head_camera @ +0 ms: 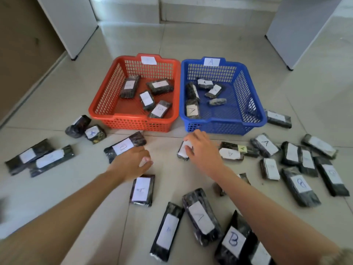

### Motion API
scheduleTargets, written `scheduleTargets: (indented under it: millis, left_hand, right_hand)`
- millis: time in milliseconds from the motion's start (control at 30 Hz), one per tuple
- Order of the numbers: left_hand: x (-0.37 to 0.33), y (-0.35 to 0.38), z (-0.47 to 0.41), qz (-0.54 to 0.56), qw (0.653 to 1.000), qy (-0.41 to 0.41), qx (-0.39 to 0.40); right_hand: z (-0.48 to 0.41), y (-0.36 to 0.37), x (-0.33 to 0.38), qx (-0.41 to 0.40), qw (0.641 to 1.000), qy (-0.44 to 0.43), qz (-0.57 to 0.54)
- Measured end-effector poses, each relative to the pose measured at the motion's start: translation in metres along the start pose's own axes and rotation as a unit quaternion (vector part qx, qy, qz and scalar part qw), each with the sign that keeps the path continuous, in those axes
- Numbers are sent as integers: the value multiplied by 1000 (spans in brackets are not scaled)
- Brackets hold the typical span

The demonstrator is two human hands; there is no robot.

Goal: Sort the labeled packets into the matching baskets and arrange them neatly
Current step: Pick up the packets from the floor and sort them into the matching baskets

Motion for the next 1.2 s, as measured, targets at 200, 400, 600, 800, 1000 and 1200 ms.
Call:
scheduleTargets:
  millis: [200,400,600,800,1000,1200]
  left_hand:
    - [11,-5,37,47,989,-19,140]
    - [2,-7,41,113,983,-95,113]
    - [29,-34,37,251,924,-286,-44]
    - [58,-93,14,473,764,-363,-249]
    - [49,-113,-54,546,712,-317,-308]
    - [53,-81,-114,480,715,-358,-360]
  right_hand:
    - [0,25,6,174,960,219,34]
    - [0,28,15,216,951,221,22]
    - [-7,18,43,148,862,380,-300]
    - [-65,3,75,-47,822,332,-461]
    - [-130,12,43,-82,830,336,-438]
    - [-153,19,0,-10,840,354,-410]
Point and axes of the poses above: each hand's wrist, its own z-axis away from the middle knuckle, its own y-axis out of the palm, x = y × z, the point moved 3 cm from there along -z, towards the middle knuckle, and after that the axes turned 12 degrees about -x, right-handed, at the moved point
